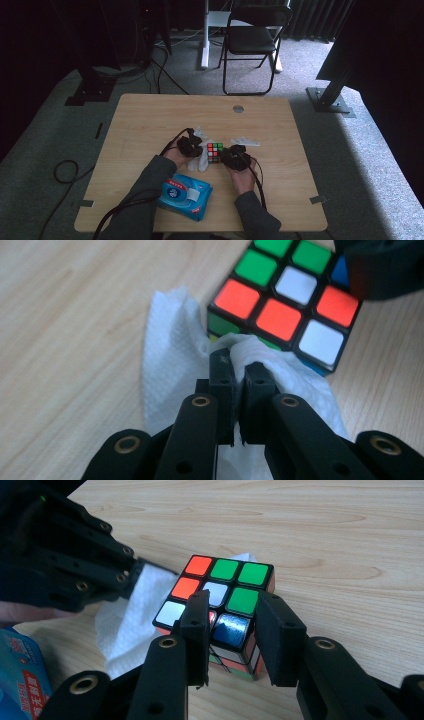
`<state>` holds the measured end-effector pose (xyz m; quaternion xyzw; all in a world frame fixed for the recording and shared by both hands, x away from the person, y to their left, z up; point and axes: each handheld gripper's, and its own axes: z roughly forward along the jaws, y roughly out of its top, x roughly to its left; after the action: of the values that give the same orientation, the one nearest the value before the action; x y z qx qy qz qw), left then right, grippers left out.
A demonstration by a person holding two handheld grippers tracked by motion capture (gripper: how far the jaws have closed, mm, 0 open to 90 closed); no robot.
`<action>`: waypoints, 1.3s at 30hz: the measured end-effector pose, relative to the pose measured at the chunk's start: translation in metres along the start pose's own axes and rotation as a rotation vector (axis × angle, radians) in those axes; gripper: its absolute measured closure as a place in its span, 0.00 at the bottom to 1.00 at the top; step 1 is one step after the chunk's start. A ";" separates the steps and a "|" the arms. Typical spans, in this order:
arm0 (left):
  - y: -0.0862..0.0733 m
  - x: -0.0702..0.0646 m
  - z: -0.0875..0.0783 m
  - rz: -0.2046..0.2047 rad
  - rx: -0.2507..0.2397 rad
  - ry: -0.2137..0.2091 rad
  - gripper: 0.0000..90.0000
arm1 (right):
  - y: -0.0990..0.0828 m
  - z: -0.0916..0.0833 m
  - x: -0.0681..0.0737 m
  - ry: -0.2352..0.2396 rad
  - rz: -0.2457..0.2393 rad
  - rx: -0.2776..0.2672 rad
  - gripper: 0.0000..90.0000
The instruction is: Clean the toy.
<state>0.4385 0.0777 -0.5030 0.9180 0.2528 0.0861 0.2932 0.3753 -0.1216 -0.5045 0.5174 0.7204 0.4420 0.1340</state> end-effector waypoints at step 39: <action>-0.004 0.000 -0.011 -0.030 -0.070 -0.060 0.95 | -0.002 0.000 -0.001 0.001 0.020 -0.013 0.73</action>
<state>0.4337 0.0854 -0.4965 0.9054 0.2545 0.0627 0.3341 0.3742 -0.1229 -0.5066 0.5237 0.7123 0.4481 0.1326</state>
